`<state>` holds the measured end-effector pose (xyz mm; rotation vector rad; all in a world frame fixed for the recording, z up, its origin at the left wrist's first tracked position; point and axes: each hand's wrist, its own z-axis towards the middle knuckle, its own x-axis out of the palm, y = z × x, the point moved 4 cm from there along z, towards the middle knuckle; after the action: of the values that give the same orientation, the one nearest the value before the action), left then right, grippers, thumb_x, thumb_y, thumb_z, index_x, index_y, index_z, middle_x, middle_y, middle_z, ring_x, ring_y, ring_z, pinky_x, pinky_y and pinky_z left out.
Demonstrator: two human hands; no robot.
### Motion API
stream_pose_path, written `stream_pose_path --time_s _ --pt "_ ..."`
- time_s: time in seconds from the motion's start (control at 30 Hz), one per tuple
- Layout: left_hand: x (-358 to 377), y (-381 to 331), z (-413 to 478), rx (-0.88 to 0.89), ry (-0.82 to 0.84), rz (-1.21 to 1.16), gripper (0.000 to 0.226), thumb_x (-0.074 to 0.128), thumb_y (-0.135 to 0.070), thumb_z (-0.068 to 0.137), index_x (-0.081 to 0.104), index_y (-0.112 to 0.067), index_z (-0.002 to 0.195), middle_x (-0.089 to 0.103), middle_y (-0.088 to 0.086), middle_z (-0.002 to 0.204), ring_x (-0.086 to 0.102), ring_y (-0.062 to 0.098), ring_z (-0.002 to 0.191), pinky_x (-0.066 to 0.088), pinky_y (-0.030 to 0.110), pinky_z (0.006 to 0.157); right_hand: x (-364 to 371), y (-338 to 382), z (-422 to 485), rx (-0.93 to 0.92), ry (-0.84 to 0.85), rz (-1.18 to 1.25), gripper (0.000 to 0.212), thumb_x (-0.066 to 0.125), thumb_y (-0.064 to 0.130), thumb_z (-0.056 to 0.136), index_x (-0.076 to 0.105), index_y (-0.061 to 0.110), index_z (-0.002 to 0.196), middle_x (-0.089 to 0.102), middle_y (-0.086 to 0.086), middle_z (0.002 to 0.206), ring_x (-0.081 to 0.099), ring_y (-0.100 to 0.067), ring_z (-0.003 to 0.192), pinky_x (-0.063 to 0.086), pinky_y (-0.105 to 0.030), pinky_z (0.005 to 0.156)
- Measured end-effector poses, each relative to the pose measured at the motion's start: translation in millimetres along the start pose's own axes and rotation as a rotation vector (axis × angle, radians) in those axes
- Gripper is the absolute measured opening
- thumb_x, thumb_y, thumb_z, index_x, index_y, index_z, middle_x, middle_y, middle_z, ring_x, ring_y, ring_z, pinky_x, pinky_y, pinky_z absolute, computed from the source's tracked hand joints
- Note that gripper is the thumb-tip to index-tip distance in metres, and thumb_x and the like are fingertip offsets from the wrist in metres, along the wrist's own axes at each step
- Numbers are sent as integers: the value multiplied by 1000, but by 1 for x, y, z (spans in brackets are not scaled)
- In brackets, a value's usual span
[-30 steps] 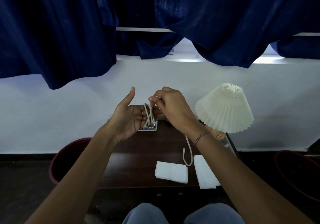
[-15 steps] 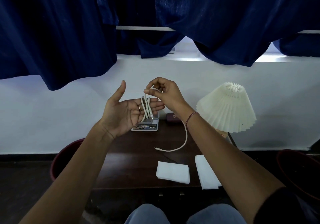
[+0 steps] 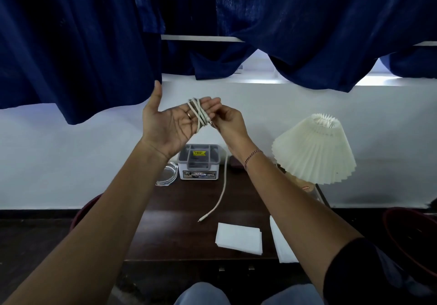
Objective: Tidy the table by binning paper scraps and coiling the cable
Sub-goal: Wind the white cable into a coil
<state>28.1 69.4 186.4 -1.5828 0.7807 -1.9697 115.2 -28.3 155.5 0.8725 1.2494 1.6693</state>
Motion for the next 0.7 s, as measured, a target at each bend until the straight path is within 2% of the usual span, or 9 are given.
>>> stream_pose_path --time_s 0.1,0.17,0.27,0.37,0.53,0.7 --pt "1 -10 7 81 -34 -45 96 29 -70 84 40 15 128 50 31 133 51 37 125 37 40 110 2 -3 -5 -67 -8 -45 27 59 -1 85 62 -1 112 66 -3 74 60 4 63 46 -6 62" --pt "2 -16 10 131 -55 -70 96 30 -70 84 41 15 127 50 30 133 51 36 124 36 38 111 5 -7 -11 -82 24 -106 30 59 -2 85 62 3 114 61 2 69 61 1 66 46 -7 63" --pt "-7 -29 13 233 -143 -124 95 33 -68 84 40 15 128 52 31 130 54 37 121 38 37 109 8 -11 -26 -66 78 -142 27 58 3 87 65 8 112 57 3 64 57 -7 64 47 -12 64" --pt "-23 -37 10 292 -285 -88 96 32 -69 83 38 14 129 53 31 129 55 37 119 40 38 107 10 -4 -38 -40 93 -190 23 59 11 88 67 10 110 56 3 59 48 -2 48 45 -12 51" --pt "-36 -25 2 275 -354 -46 91 31 -71 83 48 13 114 50 31 132 53 37 121 39 39 108 12 24 -51 -68 76 -344 22 62 23 86 71 8 100 56 7 57 51 6 46 42 -5 49" --pt "-31 -14 0 218 -377 72 94 27 -72 83 43 11 124 52 27 132 54 32 121 41 37 106 1 45 -63 12 102 -377 21 65 25 85 73 10 97 56 9 56 49 6 39 36 -4 43"
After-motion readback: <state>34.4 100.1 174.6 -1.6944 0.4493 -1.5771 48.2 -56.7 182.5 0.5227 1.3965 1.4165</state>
